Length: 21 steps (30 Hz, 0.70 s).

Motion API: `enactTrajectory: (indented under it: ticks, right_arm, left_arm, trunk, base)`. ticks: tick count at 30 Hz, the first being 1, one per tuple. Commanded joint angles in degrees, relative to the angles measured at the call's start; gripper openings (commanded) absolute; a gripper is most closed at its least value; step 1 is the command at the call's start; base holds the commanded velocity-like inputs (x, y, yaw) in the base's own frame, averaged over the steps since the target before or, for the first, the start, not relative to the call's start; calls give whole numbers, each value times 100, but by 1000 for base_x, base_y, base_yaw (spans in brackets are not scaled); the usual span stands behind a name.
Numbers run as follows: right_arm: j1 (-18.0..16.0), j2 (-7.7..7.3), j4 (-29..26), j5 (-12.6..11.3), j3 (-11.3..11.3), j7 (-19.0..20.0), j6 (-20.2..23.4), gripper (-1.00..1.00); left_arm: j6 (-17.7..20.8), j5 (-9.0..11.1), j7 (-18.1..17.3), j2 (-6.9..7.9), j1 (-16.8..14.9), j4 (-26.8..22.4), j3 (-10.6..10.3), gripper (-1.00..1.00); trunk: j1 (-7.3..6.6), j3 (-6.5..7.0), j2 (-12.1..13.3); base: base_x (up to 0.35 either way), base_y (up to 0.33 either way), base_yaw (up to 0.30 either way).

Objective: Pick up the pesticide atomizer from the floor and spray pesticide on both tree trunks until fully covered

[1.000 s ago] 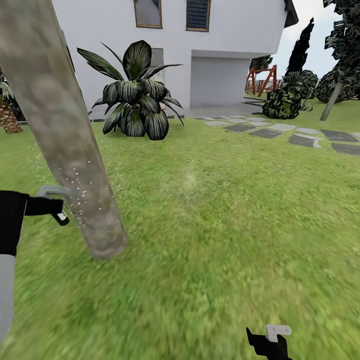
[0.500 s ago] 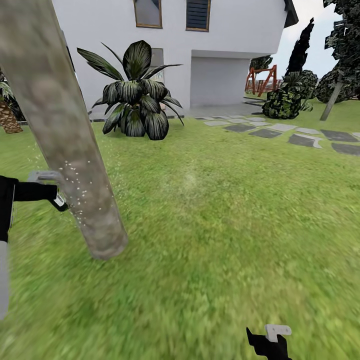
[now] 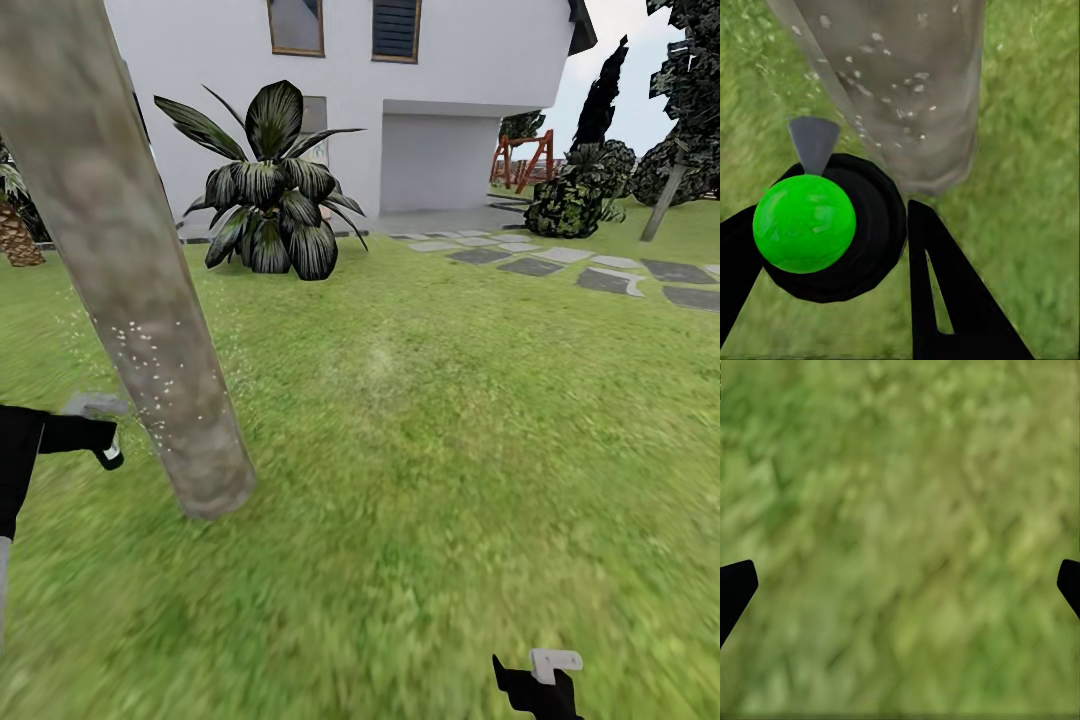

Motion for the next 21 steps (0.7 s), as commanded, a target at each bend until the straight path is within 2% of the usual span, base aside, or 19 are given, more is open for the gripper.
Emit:
enactTrajectory:
  ticks: [1,2,3,5,7,8,9,11,15,16,19,21]
  right_arm:
    - [0,0,0,1,0,0,2,100]
    - [0,0,0,1,1,0,1,100]
    - [0,0,0,1,2,0,-1,100]
    - [0,0,0,1,-3,0,-2,100]
    - [0,0,0,1,-4,0,-3,100]
    - [0,0,0,1,-1,0,0,100]
    - [0,0,0,1,0,0,0,100]
    - [0,0,0,1,2,0,-2,100]
    - [0,0,0,1,0,0,-4,100]
    - [0,0,-1,1,-2,0,-2,100]
    - [0,0,-9,-6,-2,7,-5,100]
    - [0,0,-21,-7,1,7,-5,100]
  left_arm:
    - [-71,24,76,-7,84,34,3,-100]
    - [-135,42,208,-35,150,117,5,-100]
    - [-234,51,403,-157,189,280,7,-100]
    - [-939,70,1238,-712,325,986,29,-100]
    - [-1158,205,1508,-903,359,1207,205,-100]
    - [-1204,377,1544,-943,375,1253,372,-100]
    - [-1258,706,1587,-971,420,1291,583,-100]
    - [-1283,903,1619,-983,496,1308,678,-100]
    - [-1278,933,1711,-985,521,1399,714,-100]
    - [-1278,933,1792,-985,527,1464,716,-100]
    - [-1278,949,2336,-985,537,1689,721,-100]
    - [-1278,947,2409,-985,542,1718,721,-100]
  trunk:
    - [0,1,0]
    - [0,1,0]
    - [0,1,0]
    - [0,1,0]
    - [0,1,0]
    - [0,1,0]
    - [0,1,0]
    - [0,1,0]
    - [0,1,0]
    - [0,1,0]
    - [0,1,0]
    - [0,1,0]
  base:
    - [0,0,0]
    - [0,0,0]
    - [0,0,0]
    - [0,0,0]
    - [0,0,0]
    - [0,0,0]
    - [0,-106,0]
    - [0,-227,0]
    - [36,-265,0]
    - [93,-271,0]
    - [143,-260,5]
    - [212,-216,173]
